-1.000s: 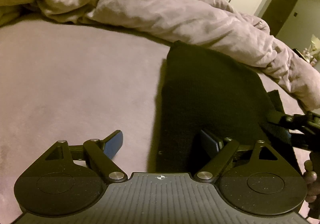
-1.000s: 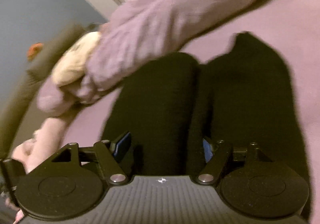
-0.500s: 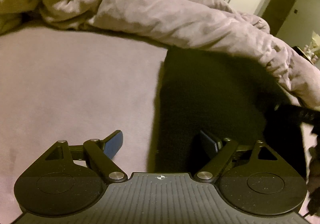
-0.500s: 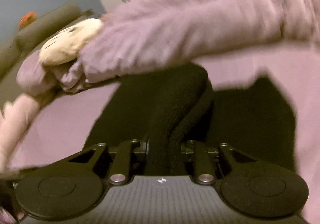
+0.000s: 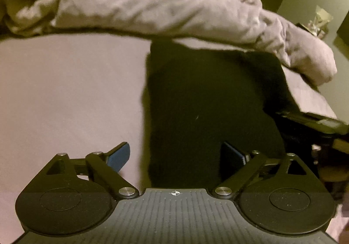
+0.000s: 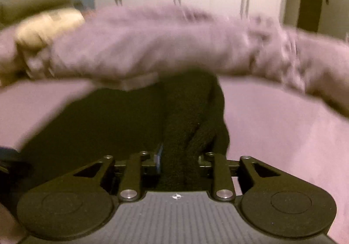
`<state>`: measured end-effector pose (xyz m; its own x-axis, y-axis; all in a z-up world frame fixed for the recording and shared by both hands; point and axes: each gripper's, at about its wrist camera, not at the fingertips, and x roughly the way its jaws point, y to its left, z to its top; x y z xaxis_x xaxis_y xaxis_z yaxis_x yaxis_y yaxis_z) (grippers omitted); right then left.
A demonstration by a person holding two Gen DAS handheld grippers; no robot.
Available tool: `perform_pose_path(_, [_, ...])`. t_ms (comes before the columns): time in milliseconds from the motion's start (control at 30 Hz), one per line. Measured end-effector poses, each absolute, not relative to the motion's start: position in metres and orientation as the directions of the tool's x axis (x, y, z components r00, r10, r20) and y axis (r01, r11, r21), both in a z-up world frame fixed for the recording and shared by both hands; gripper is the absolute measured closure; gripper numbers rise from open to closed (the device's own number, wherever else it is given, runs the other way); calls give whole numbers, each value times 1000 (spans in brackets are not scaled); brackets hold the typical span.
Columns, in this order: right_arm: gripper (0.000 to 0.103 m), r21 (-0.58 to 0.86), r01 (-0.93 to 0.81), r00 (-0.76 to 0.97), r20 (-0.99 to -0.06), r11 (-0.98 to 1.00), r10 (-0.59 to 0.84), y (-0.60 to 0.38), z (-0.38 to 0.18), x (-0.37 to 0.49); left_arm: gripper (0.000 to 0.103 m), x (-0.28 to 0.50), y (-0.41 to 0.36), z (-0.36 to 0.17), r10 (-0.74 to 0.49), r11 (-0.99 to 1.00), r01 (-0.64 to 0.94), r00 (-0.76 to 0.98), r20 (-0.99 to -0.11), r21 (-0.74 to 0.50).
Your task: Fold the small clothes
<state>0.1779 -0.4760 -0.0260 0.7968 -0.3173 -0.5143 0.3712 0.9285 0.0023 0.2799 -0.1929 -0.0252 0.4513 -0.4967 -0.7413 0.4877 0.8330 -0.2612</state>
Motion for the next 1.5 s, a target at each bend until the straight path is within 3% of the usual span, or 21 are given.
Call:
perform_pose_path(133, [48,154,418,814,-500,895,-295,-490,-8,163,5,276,-193,-25,-469,842,493,467,-749,-220])
perform_pose_path(200, [48,186,448,826,-461,874,-325,-483,3,148,5,276,-191,-25,-464,846,488,471,-750,-217])
perform_pose_path(400, [53,43,375,885,-314,926,-344,-411,14,106,5,272,-188,-27,-463,855,459,463,-756,-242])
perform_pose_path(567, [67,3,337,869,-385,942,-310,-384,-13,103,5,270,-185,-27,-451,860,448,447,-773,-243])
perform_pose_path(933, [66,-111,386,786,-481,916,-390,-398,-39,121,5,264,-191,-35,-439,856,460,412,-798,-234])
perform_pose_path(1167, [58,-9,358,814,-487,934,-317,-407,-30,111,6,266,-175,-27,-477,840,464,385,-790,-281])
perform_pose_path(1300, [37,120,371,849,-446,921,-284,-423,-9,82,6,283,-158,-13,-506,834,456,410,-759,-309])
perform_pose_path(1367, [37,182,376,862,-430,909,-270,-438,-5,75,6,296,-152,-11,-528,828,441,403,-747,-347])
perform_pose_path(1500, [35,314,406,842,-494,858,-217,-479,-15,90,8,320,-157,-17,-571,804,414,337,-748,-427])
